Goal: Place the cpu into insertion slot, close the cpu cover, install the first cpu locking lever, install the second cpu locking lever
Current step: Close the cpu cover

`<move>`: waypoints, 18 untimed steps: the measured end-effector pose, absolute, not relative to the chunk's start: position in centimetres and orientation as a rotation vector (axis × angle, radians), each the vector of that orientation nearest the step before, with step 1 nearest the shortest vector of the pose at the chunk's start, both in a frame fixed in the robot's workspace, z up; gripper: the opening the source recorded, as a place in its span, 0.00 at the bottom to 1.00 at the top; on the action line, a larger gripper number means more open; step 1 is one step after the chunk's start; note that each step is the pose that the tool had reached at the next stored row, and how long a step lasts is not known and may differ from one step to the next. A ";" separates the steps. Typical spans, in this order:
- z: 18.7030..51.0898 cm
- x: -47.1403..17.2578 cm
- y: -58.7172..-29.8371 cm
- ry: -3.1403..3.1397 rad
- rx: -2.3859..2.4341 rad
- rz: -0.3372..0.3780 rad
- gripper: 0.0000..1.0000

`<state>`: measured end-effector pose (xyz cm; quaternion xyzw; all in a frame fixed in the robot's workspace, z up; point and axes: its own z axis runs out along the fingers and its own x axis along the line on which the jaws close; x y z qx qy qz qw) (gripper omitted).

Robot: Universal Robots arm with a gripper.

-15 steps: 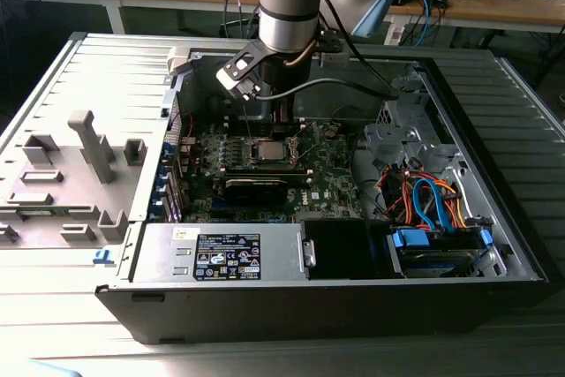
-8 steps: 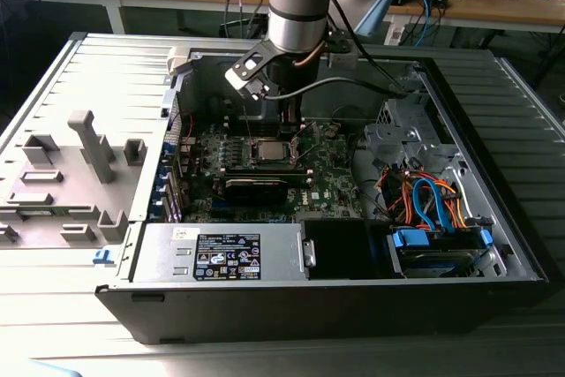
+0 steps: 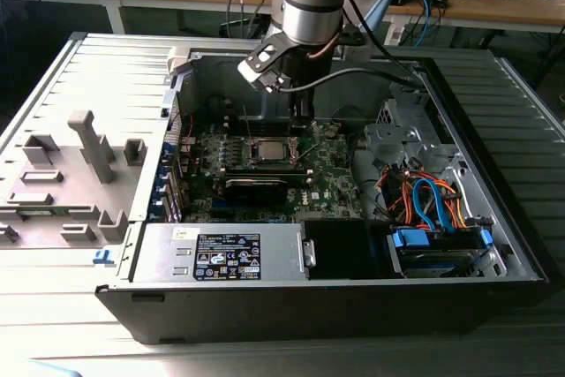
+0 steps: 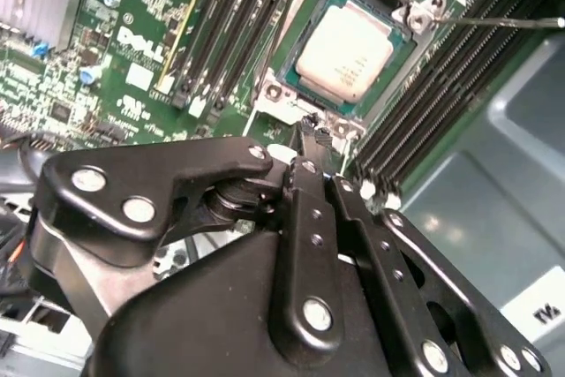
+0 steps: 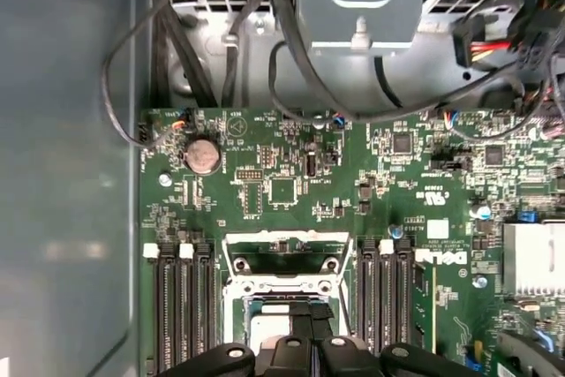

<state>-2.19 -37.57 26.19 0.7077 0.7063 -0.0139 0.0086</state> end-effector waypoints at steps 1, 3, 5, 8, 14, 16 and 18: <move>26.4 -2.1 -37.6 2.208 2.212 -0.043 0.11; 26.8 -1.7 -37.6 2.211 2.216 -0.042 0.11; 27.0 -0.7 -37.6 2.221 2.225 -0.048 0.11; 27.0 0.4 -37.6 2.230 2.234 -0.056 0.11; 27.0 4.2 -37.6 2.252 2.255 -0.100 0.11; 27.0 5.2 -37.6 2.260 2.263 -0.119 0.11; 26.9 5.8 -37.6 2.268 2.267 -0.133 0.11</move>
